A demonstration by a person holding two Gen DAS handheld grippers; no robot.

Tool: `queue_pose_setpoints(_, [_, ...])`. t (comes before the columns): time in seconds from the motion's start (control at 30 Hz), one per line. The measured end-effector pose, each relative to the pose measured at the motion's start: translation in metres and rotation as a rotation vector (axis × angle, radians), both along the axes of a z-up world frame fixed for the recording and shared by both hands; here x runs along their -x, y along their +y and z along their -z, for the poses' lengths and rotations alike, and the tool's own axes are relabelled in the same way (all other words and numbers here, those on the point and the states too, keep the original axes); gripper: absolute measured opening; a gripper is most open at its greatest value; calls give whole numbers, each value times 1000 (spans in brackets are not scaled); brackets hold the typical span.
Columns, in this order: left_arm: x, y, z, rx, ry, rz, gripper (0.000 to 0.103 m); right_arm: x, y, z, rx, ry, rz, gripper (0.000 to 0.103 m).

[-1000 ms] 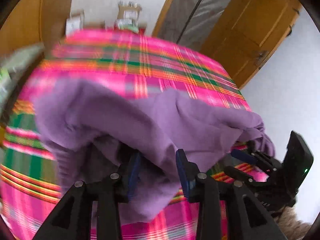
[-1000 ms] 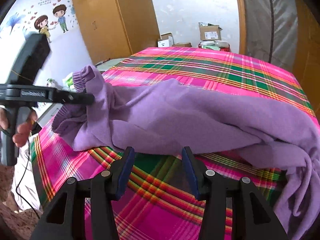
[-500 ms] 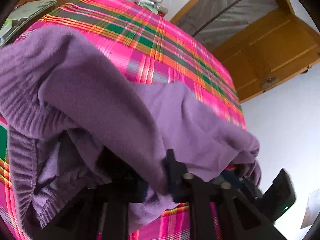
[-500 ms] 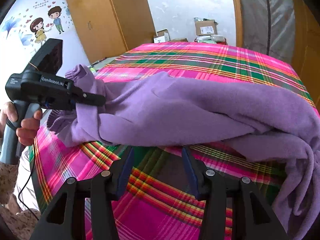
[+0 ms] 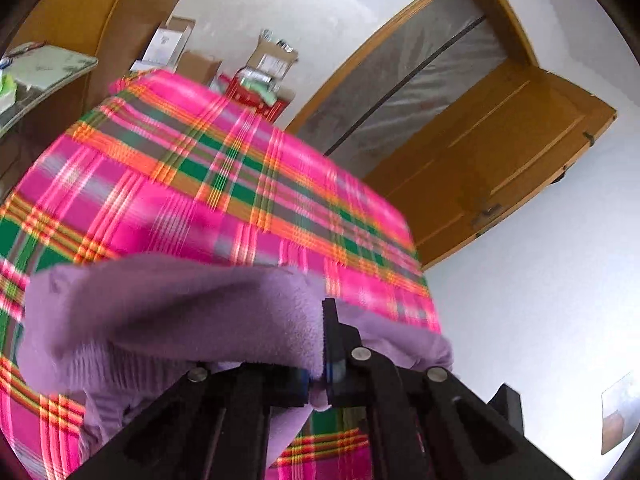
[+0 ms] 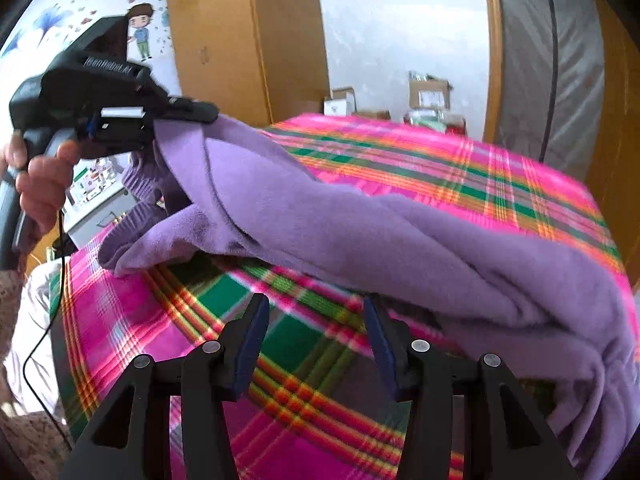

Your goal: Fold clothes

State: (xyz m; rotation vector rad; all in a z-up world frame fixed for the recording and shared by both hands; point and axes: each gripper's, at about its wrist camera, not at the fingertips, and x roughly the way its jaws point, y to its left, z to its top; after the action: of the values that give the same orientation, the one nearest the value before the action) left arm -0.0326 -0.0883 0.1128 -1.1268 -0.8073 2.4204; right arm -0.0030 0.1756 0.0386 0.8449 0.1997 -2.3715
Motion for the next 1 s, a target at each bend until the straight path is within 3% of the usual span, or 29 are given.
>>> queue_pose_setpoints(0.13, [5,-4,-12,-12,30,-4,5,7,-14,2,-31,63,-9,53])
queue_pose_setpoints(0.2, [9,-4,-15,-32,37,-3,5,11,-23,4,-55,68,-19,65])
queue_pose_setpoints(0.23, [11,-4,-16,-44,41,-4,5,13,-27,4,-65,73,-18,66])
queue_pose_setpoints(0.5, [13,-2,-33,-79,110,13,5,22,-38,0,-79,108,56,66])
queue_pose_setpoints(0.63, [10,-3,-41,-93,137,28,5,18,-46,-3,-113,179,102,66])
queue_pose_setpoints(0.73, [10,-9,-45,-102,148,19,5,17,-52,-2,-187,230,142,58])
queue_pose_setpoints(1.0, [11,-24,-38,-111,132,-8,5,21,-38,-3,-223,225,243,13])
